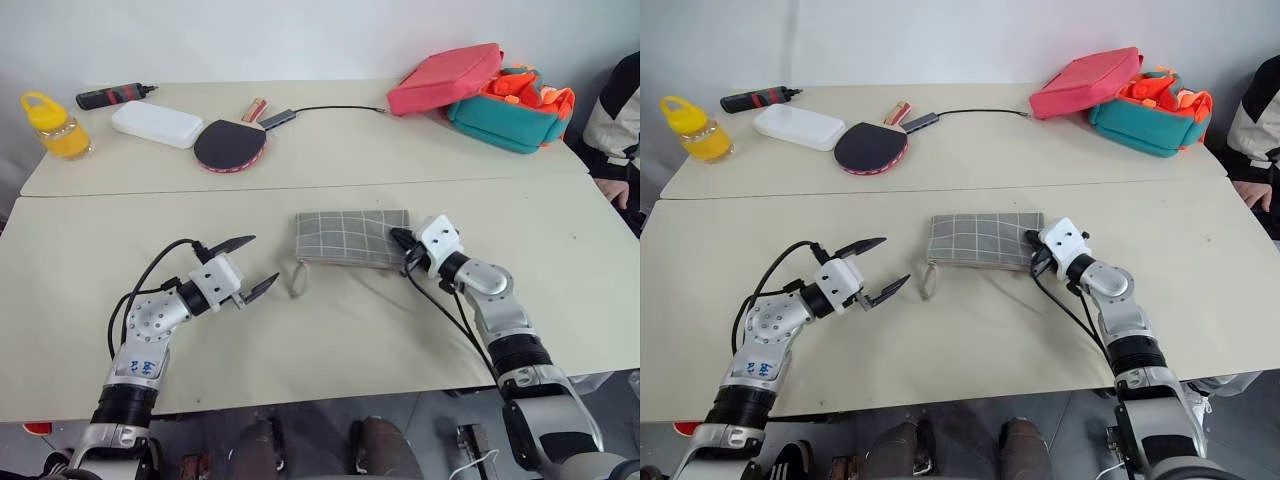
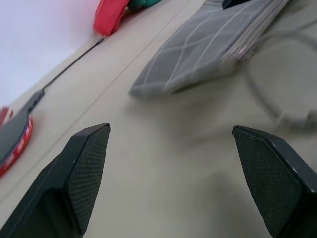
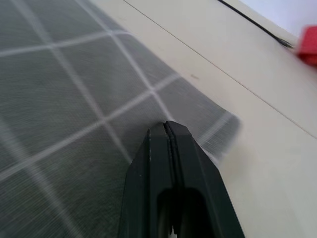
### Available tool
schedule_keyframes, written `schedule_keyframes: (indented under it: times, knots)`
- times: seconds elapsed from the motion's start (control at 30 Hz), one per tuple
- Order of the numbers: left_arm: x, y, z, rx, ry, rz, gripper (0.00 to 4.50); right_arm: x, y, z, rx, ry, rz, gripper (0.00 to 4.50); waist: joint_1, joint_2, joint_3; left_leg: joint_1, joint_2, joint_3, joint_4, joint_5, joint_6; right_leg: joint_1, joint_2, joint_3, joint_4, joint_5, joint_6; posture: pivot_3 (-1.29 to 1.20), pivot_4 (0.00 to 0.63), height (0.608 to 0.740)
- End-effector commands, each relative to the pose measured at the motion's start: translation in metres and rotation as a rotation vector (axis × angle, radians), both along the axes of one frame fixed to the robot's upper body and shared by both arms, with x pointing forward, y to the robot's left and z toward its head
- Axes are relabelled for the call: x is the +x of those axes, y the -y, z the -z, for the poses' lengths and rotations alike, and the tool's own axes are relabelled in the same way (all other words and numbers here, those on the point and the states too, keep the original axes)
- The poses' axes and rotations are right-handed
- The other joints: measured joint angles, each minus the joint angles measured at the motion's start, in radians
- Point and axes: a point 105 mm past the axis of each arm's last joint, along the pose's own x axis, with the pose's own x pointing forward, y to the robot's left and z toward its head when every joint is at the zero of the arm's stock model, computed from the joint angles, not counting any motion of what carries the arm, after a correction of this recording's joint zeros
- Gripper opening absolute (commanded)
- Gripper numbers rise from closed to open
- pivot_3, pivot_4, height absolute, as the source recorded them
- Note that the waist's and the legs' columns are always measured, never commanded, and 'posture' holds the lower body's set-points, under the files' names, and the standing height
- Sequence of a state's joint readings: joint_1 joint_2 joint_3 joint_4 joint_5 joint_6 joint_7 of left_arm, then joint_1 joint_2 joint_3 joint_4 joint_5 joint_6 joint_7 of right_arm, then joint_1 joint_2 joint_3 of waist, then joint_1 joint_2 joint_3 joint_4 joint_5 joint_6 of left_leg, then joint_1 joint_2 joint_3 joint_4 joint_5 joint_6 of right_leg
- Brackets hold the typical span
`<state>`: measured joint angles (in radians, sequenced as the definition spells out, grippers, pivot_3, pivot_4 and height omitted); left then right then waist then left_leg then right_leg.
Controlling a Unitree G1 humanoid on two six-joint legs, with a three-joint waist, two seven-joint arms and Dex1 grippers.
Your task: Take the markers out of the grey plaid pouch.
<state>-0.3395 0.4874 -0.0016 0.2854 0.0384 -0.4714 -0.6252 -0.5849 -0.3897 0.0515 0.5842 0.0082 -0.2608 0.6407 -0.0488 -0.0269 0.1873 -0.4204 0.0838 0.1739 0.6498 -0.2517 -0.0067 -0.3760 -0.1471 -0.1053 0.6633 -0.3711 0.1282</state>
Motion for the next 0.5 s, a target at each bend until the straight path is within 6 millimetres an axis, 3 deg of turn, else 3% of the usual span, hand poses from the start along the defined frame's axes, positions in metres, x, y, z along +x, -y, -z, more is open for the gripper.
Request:
schedule_keyframes:
  times: [0.03, 0.3, 0.43, 0.5]
  knots:
    - [0.004, 0.012, -0.002, 0.036, 0.051, 0.045, 4.19, -0.013, -0.022, 0.010, -0.012, -0.030, -0.100, 0.03, -0.006, 0.000, 0.000, 0.000, 0.000, 0.000, 0.000, 0.000, 0.000, 0.000, 0.000, 0.000, 0.000, 0.000, 0.000, 0.00, 0.150, 0.740]
    - [0.036, 0.014, -0.013, 0.159, 0.150, 0.023, 4.19, -0.010, -0.013, 0.004, -0.032, -0.012, -0.068, 0.03, -0.006, 0.000, 0.000, 0.000, 0.000, 0.000, 0.001, 0.000, 0.000, 0.000, 0.001, 0.000, 0.001, 0.000, 0.000, 0.00, 0.150, 0.740]
    - [0.047, 0.012, -0.010, 0.227, 0.159, 0.014, 4.19, -0.009, -0.009, 0.000, -0.011, -0.003, -0.041, 0.03, -0.004, 0.000, 0.000, 0.000, 0.000, 0.000, 0.000, 0.000, 0.000, 0.000, 0.001, -0.001, 0.001, 0.000, 0.000, 0.00, 0.150, 0.740]
    - [0.048, 0.024, -0.001, 0.268, 0.146, 0.058, 4.19, -0.009, -0.010, 0.000, -0.020, 0.001, -0.044, 0.03, -0.004, 0.000, 0.000, 0.000, 0.000, 0.001, 0.001, 0.000, 0.000, 0.000, 0.001, -0.001, 0.001, 0.000, 0.000, 0.00, 0.150, 0.740]
